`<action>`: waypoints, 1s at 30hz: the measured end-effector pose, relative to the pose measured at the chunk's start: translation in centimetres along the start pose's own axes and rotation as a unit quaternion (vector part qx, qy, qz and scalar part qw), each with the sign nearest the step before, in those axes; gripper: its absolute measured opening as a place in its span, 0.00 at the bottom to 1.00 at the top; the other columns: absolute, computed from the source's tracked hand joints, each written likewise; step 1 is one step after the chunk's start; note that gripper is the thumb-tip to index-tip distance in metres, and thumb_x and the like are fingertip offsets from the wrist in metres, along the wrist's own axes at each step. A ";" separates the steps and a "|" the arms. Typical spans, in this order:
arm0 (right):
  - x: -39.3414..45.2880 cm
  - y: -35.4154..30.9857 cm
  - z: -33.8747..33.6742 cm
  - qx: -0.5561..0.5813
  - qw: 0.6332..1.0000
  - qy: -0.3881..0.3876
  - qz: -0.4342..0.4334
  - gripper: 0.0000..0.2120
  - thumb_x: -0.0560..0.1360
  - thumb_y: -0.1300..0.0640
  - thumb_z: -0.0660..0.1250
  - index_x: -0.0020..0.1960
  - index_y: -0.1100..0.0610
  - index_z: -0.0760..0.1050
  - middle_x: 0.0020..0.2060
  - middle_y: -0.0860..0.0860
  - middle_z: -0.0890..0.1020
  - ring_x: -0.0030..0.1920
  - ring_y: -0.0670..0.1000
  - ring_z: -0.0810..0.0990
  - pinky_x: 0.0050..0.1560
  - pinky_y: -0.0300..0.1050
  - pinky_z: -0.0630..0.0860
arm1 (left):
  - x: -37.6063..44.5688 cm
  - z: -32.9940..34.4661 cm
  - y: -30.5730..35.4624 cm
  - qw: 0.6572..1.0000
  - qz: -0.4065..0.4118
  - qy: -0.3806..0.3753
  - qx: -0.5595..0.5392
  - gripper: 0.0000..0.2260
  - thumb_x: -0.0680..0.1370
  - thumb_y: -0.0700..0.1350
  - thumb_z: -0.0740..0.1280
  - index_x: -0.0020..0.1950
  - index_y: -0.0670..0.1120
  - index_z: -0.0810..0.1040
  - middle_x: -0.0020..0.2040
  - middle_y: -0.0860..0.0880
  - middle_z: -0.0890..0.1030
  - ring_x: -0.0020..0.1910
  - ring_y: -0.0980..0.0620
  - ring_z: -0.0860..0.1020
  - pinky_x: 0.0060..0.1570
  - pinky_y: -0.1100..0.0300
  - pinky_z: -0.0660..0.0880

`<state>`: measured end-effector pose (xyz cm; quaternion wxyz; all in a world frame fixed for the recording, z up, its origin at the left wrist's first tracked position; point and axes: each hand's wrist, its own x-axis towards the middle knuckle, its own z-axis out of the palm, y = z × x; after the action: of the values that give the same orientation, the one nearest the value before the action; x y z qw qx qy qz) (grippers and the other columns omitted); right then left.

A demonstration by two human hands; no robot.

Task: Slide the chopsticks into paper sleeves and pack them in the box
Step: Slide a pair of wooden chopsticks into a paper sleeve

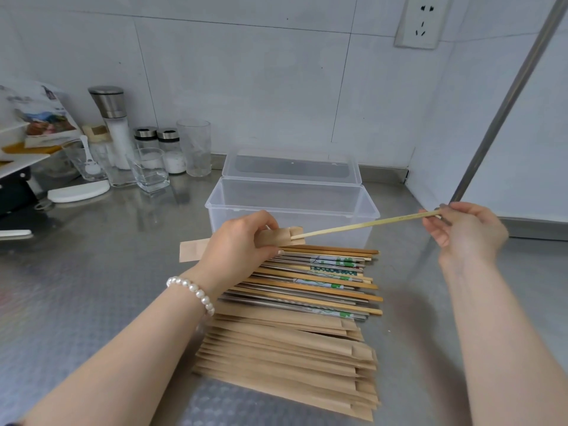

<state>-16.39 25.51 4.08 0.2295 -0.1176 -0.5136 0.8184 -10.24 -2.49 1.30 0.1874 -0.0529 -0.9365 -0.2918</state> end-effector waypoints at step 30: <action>-1.8 0.0 1.1 -0.231 0.910 -0.317 0.133 0.10 0.70 0.73 0.65 0.37 0.60 0.72 0.25 0.53 0.82 0.28 0.50 0.83 0.26 0.36 0.77 | 0.4 -1.5 0.5 0.980 -0.063 -0.030 -0.188 0.06 0.72 0.39 0.70 0.45 0.49 0.77 0.35 0.56 0.82 0.31 0.66 0.77 0.34 0.75 0.71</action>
<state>-15.25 23.75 4.48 -0.0907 0.0312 -0.7138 0.6937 -10.05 -2.90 2.89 0.1273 -0.0364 -0.8714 -0.4724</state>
